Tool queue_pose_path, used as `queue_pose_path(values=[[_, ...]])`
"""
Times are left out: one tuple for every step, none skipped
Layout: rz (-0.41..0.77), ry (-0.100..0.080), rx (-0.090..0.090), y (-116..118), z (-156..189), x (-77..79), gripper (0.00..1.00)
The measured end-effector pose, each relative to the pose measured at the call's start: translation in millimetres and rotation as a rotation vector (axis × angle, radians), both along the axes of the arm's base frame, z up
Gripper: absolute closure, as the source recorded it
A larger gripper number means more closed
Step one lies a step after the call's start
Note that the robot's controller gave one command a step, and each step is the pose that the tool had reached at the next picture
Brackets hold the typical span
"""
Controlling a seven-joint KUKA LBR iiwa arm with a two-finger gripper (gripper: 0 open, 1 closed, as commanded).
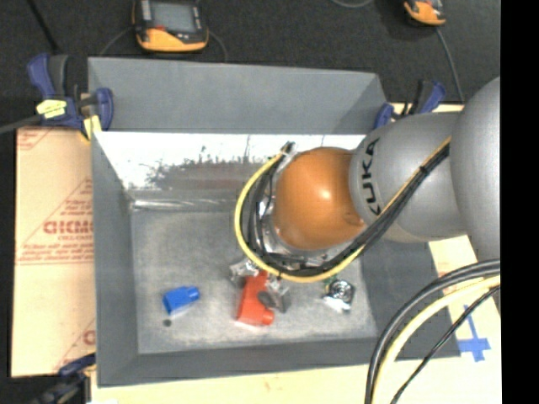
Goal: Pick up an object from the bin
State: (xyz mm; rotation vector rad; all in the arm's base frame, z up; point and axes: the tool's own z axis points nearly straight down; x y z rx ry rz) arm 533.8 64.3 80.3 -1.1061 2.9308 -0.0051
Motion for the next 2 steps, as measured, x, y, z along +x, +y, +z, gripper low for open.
queue_pose_path(values=[[-0.054,0.005,0.004,-2,-5,16.1,1.00],[0.006,-0.003,0.000,-15,192,10.1,1.00]])
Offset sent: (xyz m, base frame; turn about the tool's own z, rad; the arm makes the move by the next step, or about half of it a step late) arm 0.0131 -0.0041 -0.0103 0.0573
